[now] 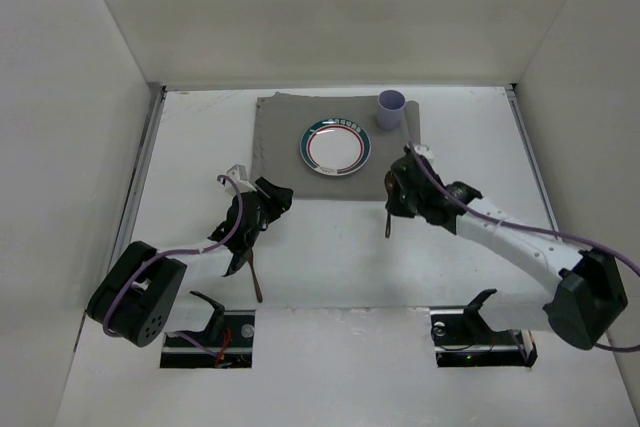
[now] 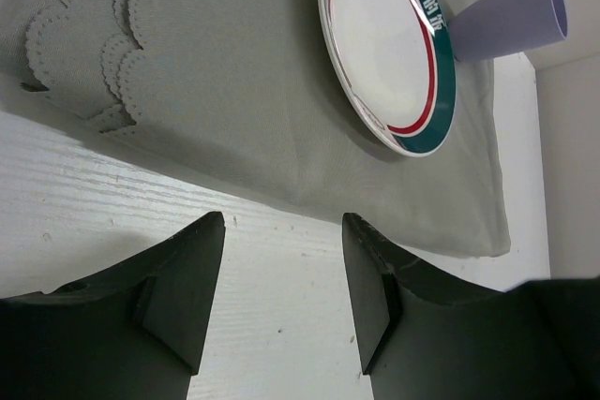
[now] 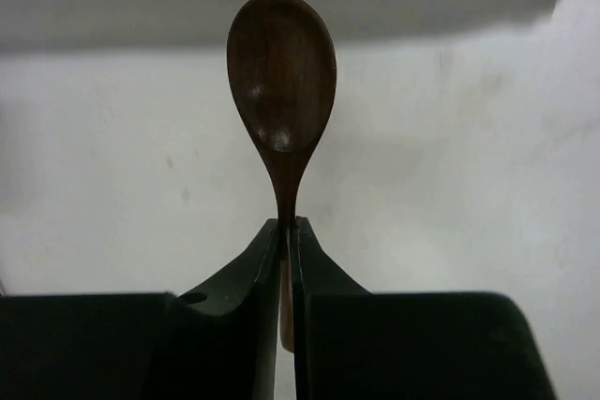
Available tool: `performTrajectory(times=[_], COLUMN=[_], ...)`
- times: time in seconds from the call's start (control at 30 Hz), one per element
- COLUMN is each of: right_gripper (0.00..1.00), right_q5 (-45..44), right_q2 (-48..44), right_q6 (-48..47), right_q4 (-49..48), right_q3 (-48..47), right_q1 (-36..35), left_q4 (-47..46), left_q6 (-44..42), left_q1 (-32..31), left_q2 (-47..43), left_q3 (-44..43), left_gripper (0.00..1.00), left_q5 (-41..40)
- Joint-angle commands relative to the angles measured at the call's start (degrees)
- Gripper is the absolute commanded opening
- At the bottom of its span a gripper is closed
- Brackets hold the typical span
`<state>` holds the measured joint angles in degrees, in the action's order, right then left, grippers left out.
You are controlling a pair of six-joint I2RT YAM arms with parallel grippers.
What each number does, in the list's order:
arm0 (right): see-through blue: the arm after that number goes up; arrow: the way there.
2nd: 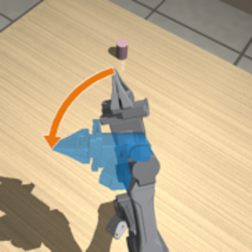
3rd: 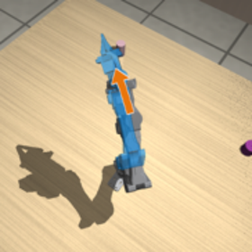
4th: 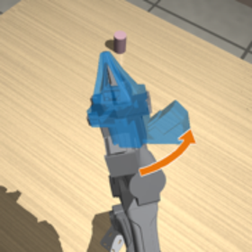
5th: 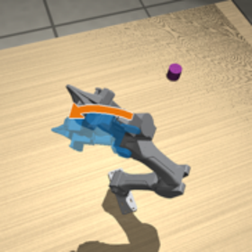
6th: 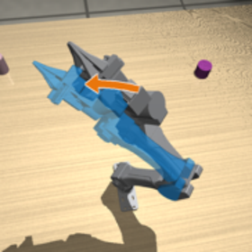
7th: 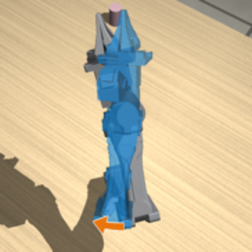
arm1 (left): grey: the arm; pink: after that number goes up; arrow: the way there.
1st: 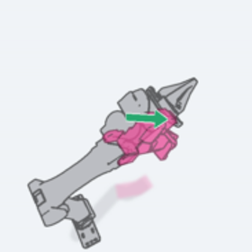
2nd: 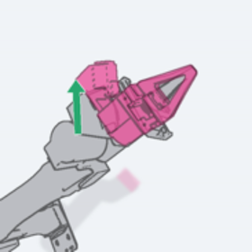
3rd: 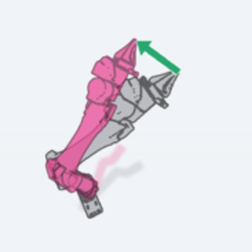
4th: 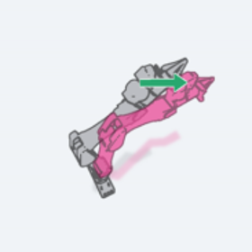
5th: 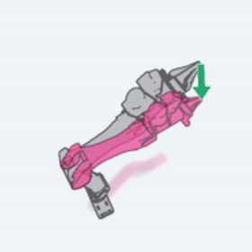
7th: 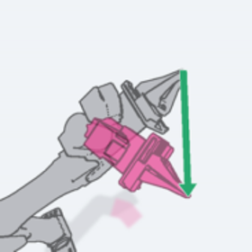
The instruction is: Set the dinner table for one person
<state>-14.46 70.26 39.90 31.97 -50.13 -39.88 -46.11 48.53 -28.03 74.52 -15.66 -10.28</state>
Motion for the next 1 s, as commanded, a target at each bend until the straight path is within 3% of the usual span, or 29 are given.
performTrajectory(times=[0.0, 0.2, 0.3, 0.53, 0.97], right_gripper=[0.1, 0.09, 0.09, 0.1, 0.13], right_q5=[-0.3, 2.3, 2.5, 5.1, 5.9], right_q2=[7.0, 29.6, 34.3, 39.6, 46.3], right_q6=[-10.3, -18.5, -19.1, -20.5, -20.3], right_q4=[-9.7, -11.0, -11.2, -10.0, -9.9], right_q3=[-7.5, -25.1, -29.3, -34.2, -35.8], right_q1=[6.1, 12.8, 14.3, 18.1, 18.8], left_q4=[-3.2, -3.1, -3.1, -3.2, -3.1], left_q6=[-0.1, -0.3, -0.6, -0.6, -0.7], left_q1=[-0.4, -0.4, -0.6, -0.8, -0.4], left_q2=[-0.5, -2.0, -1.8, -0.7, -0.8], left_q3=[-0.5, -0.1, -0.1, -0.5, -0.4], left_gripper=[0.51, 0.51, 0.51, 0.51, 0.51], left_q5=[-0.3, -0.5, -1.1, -0.8, -0.8])
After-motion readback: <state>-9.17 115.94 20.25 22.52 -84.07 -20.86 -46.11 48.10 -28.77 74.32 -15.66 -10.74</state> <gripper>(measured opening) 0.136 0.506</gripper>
